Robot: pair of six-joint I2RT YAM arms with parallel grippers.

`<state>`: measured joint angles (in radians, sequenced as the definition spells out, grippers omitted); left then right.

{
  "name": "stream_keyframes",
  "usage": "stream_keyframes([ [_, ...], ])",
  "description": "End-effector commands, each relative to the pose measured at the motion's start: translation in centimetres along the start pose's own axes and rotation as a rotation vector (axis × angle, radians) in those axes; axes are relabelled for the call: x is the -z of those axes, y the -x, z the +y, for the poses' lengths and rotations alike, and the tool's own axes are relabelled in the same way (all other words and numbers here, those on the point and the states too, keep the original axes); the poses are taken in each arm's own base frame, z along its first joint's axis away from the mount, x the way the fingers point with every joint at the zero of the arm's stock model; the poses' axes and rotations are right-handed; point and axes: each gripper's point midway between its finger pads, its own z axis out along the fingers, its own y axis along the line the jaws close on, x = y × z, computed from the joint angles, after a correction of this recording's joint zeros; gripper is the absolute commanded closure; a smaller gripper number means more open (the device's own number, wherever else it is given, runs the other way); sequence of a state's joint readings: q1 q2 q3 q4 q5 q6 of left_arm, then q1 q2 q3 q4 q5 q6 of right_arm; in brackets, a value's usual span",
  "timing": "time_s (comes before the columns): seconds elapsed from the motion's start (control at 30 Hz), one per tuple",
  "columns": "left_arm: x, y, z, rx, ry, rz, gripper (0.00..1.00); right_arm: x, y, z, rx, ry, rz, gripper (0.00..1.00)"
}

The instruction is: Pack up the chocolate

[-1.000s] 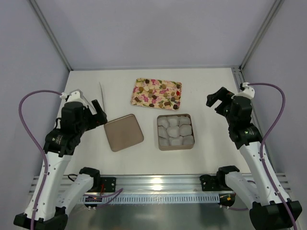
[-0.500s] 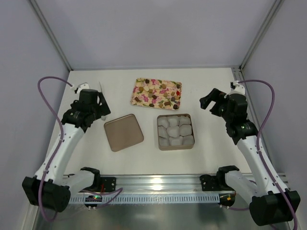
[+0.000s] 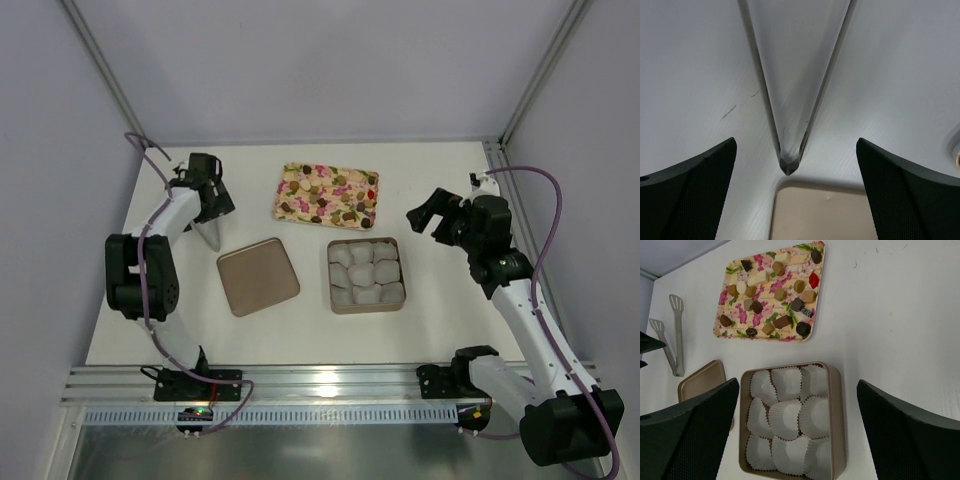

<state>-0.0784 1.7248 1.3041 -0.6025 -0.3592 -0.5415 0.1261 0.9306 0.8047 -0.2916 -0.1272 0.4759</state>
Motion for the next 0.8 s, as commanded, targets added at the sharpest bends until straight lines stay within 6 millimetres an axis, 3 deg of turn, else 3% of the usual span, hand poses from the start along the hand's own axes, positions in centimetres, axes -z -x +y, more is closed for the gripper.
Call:
stream_keyframes([
  [0.0,-1.9,2.4,-1.5,0.039,-0.055,-0.024,0.00,-0.1,0.5,1.1,0.018,0.054,-0.011,0.00],
  [0.13,-4.5,1.6,-1.3,0.048,-0.038,0.031,0.00,0.1,0.4,1.3,0.028,0.068,-0.007,0.00],
  [0.37,-6.6,0.9,-1.5,0.031,-0.042,0.078,0.00,0.0,-0.3,1.0,0.033,0.063,0.014,0.00],
  [0.6,-7.9,0.6,-1.6,0.018,-0.025,0.101,0.00,0.0,-0.6,0.8,0.035,0.062,0.027,0.00],
  [0.63,-8.3,1.0,-0.4,0.039,-0.008,0.106,0.01,0.0,-0.7,0.7,0.036,0.059,0.029,0.00],
  [0.77,-8.6,0.5,0.0,0.018,0.000,0.124,0.05,-0.2,-1.2,0.7,0.034,0.063,0.040,0.00],
])
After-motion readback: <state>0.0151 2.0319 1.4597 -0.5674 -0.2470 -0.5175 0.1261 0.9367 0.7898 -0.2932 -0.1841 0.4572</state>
